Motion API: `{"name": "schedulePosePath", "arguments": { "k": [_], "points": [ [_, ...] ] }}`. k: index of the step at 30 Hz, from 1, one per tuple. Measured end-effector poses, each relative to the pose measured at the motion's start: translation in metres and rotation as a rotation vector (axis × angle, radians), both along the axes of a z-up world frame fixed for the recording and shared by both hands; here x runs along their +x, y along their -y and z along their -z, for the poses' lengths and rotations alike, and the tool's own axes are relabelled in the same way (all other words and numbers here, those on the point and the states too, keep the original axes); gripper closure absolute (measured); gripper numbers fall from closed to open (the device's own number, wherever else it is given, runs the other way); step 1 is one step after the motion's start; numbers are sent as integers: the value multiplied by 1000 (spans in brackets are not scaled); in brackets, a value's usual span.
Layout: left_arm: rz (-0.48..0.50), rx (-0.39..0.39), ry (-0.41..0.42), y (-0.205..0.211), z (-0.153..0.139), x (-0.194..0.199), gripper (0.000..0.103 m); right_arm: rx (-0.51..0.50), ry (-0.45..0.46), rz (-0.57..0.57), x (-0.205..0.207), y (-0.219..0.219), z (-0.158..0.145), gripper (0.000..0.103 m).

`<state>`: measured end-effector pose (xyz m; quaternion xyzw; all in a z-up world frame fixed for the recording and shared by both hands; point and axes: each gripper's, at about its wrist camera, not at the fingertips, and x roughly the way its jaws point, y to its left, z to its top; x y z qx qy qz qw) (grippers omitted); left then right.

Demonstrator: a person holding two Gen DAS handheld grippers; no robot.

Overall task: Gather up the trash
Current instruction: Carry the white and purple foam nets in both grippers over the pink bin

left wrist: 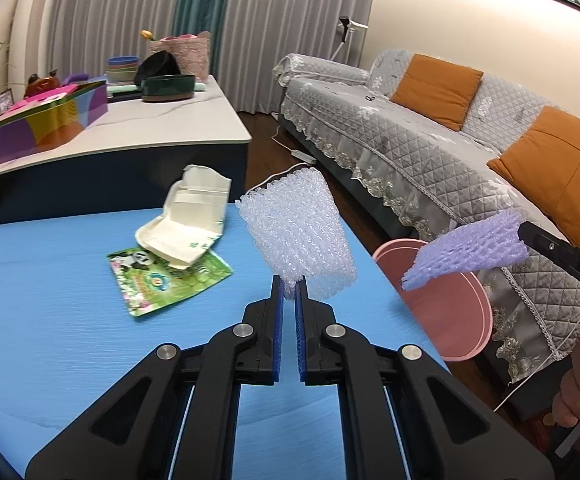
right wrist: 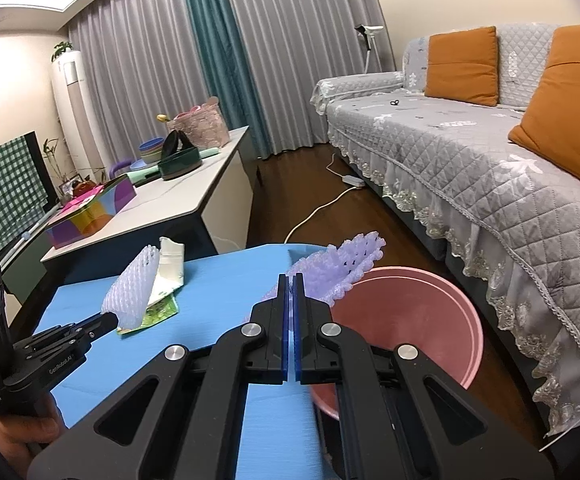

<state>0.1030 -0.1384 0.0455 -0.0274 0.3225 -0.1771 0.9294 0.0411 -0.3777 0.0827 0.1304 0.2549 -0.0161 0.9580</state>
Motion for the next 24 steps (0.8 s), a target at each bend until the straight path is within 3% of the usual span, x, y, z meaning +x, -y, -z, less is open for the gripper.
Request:
{"name": "schedulePosePath", "arguments": {
  "k": [14,24],
  "points": [
    [74,8,-17,44,8,2,97,-119,-7,101,-3,33,1,101],
    [144,11,-32,85,13,9,97,-135,-26,149,0,57,10,101]
  ]
}}
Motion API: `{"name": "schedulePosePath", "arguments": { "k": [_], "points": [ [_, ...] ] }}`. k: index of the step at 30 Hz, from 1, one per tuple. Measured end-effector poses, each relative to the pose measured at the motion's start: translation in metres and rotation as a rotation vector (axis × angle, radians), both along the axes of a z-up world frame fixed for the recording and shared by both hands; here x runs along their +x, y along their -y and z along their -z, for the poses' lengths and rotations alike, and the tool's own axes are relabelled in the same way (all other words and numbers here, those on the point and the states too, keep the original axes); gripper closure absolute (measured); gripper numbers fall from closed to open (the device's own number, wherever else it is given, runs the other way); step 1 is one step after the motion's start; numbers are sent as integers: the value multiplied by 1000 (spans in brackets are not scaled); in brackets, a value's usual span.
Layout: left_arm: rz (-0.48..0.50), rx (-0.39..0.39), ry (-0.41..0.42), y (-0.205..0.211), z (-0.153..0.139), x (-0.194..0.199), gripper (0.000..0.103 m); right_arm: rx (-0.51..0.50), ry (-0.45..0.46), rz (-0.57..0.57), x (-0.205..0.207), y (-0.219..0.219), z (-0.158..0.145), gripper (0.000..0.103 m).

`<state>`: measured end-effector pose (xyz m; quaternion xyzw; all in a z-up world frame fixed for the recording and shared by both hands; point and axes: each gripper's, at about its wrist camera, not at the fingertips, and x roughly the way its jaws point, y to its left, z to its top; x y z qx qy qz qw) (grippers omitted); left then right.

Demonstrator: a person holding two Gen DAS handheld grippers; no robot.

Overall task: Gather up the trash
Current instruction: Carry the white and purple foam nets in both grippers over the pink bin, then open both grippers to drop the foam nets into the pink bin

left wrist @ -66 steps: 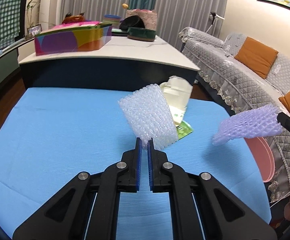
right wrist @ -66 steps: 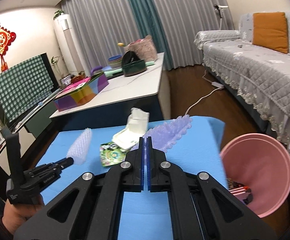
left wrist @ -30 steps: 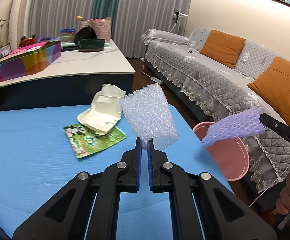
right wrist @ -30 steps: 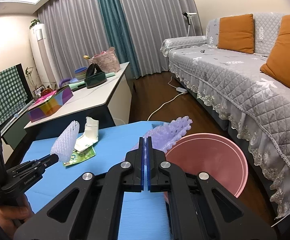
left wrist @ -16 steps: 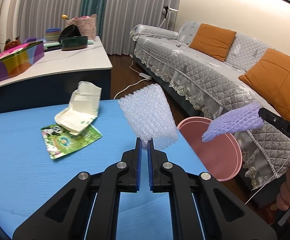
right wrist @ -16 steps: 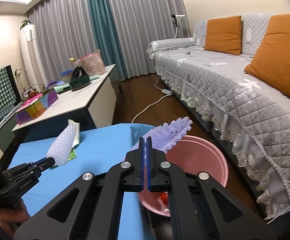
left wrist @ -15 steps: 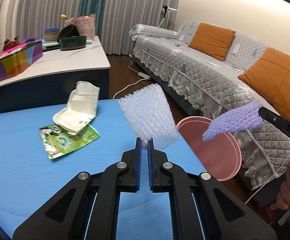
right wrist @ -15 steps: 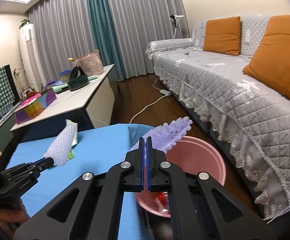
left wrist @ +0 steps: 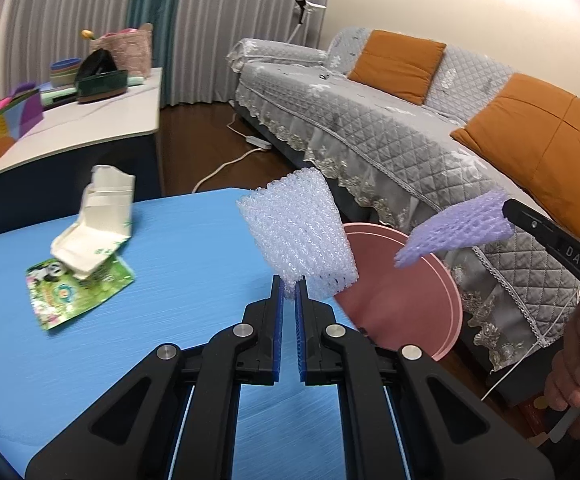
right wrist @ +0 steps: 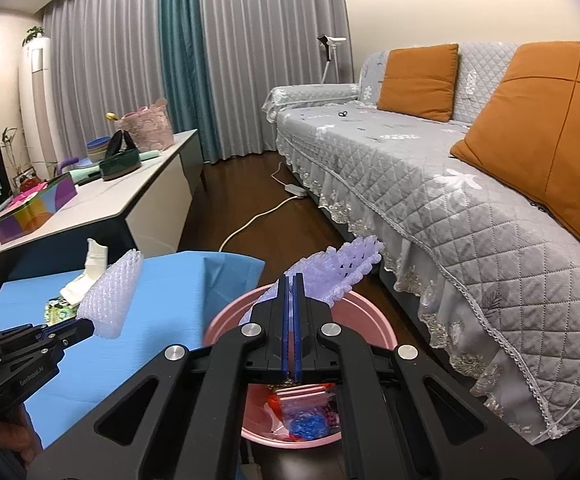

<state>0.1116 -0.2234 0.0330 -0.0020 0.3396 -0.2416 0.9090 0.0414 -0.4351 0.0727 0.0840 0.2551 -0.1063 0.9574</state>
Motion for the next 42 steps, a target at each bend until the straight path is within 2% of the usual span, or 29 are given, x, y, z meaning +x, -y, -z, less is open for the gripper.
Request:
{"name": "schedulePosePath", "arguments": {
  "k": [16,24,26,27,28,29,31,36,42],
  "points": [
    [113,37,-48,73,28,30,97,17,-75,57,20,27,30,101],
    [160,55,-62,97,31,41,97,14,-120,90,22,36,36,100],
    [175,62,-68,100,30,40,90,-3,-143,110,23,36,37,96],
    [177,70,-69,100,30,40,75,-9,-150,123,22,36,37,94],
    [172,73,-63,99,29,38,66,-10,-150,141,21,37,37,85],
    [161,72,-52,95,27,35,62,-6,-148,154,19,39,36,70],
    [154,67,-56,86,24,31,62,1,-140,184,15,41,32,54],
    [114,56,-36,58,9,23,62,26,-124,198,10,41,23,54],
    [52,38,10,17,-19,9,62,21,-68,153,3,19,4,53]
  ]
}}
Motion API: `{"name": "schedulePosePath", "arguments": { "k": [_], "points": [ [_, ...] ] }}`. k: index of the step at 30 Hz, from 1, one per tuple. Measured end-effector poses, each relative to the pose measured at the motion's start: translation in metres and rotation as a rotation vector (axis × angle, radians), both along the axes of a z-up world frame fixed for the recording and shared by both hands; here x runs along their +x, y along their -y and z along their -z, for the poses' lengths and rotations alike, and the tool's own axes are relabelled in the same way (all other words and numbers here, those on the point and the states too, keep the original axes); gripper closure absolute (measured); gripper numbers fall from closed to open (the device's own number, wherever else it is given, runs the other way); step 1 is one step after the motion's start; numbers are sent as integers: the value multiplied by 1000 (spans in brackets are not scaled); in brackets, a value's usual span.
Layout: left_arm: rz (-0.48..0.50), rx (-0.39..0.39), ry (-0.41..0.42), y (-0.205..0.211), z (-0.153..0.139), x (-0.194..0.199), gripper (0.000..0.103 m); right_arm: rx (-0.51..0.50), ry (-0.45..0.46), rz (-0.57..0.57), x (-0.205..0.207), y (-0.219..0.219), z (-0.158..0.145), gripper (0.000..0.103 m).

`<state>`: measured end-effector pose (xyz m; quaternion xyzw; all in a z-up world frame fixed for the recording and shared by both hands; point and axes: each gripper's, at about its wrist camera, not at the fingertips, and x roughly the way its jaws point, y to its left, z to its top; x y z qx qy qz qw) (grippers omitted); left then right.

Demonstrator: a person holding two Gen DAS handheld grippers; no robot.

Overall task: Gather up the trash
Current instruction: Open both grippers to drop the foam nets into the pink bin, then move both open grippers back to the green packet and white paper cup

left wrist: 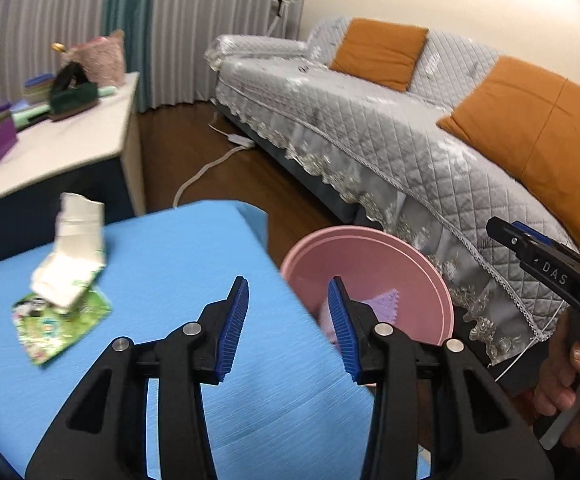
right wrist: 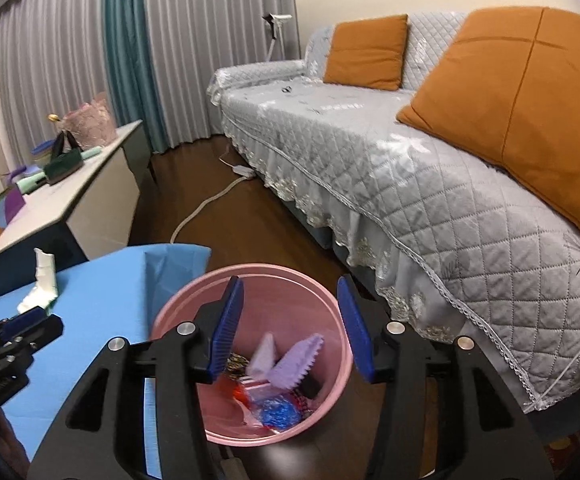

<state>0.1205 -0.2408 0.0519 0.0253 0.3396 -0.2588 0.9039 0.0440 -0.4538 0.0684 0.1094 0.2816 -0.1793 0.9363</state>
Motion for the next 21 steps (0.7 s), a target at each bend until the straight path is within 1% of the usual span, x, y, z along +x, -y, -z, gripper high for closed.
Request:
{"name": "schedulePosePath", "arguments": {
  "k": [5,8,10,13,21],
  "points": [
    [-40,10,65,-35,-18,-15,63,-18,46,-48,-4,-24,-13,53],
    [-97,20,108,-61,-20,-24,65,-24,64,-72,-5,-36,-18,53],
    [-129,22,107,-74,-18,-24,69,-21,72,-86,-4,-42,-19,53],
    [-172,14,82,-92,-12,-21,70,-19,79,-110,-2,-54,-21,53],
    [-239,3,79,-127,-10,-21,71,-15,84,-170,10,-82,-23,53]
  ]
}}
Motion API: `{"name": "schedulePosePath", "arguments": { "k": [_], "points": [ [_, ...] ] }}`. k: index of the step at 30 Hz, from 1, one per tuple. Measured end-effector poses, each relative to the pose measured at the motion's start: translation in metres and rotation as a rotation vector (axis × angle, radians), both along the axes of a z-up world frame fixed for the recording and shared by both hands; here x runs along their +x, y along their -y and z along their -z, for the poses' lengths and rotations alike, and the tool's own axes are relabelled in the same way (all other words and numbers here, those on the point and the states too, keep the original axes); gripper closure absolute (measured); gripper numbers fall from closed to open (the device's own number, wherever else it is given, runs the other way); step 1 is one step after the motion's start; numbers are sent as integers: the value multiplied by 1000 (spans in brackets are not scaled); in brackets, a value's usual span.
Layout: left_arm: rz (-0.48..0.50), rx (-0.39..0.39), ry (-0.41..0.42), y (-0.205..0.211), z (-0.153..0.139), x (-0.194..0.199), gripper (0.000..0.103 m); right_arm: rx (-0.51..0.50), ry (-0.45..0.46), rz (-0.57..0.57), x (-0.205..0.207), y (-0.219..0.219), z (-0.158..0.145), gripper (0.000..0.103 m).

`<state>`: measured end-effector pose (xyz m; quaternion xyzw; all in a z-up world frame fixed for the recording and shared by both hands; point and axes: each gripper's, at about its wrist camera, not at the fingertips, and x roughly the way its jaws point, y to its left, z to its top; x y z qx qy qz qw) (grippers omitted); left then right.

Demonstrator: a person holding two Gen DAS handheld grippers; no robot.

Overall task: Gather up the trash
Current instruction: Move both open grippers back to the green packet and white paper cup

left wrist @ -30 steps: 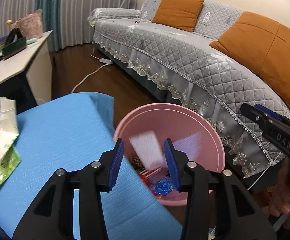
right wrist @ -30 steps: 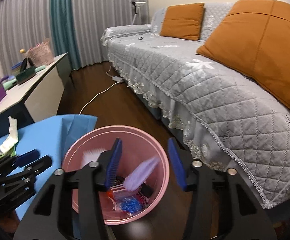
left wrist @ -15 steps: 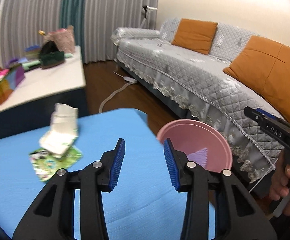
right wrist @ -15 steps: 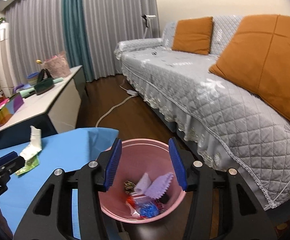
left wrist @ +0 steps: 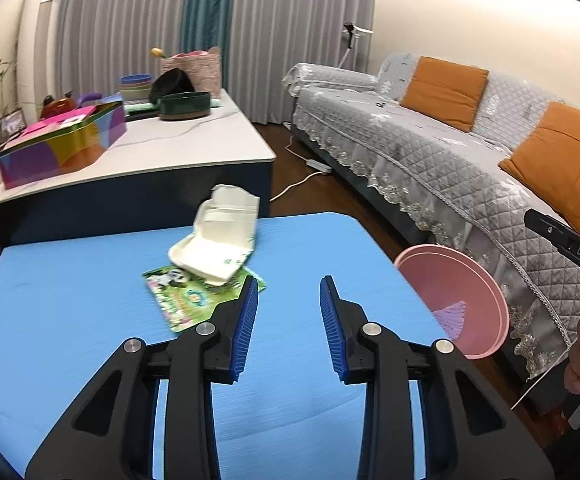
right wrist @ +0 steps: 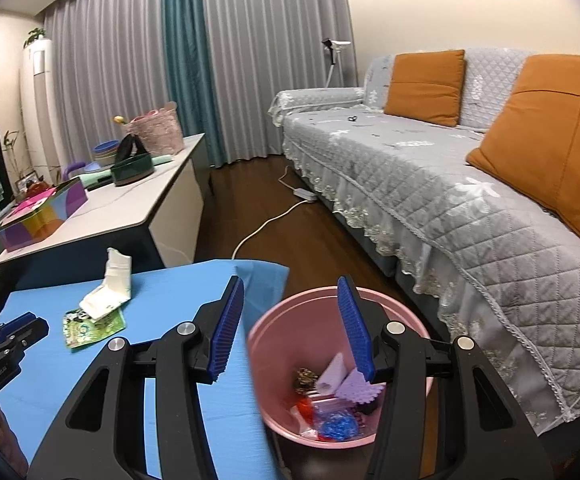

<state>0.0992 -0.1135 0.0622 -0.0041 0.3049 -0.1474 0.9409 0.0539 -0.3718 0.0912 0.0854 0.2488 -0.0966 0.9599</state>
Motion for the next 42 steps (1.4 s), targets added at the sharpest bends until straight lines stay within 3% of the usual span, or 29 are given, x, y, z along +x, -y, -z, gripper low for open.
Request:
{"name": "schedulePosePath", "arguments": {
  "k": [26,35,42],
  "points": [
    [-56,-36,-35,-25,13,13,71,9,-14,-29,14,-19,8,56],
    [-146,-55,-113,-53,41,33,71,37,-29,-43,23,-17,16,70],
    [-185,-60,-190,-65,66,55,71,41,-47,-69,38,-26,24,70]
  ]
}}
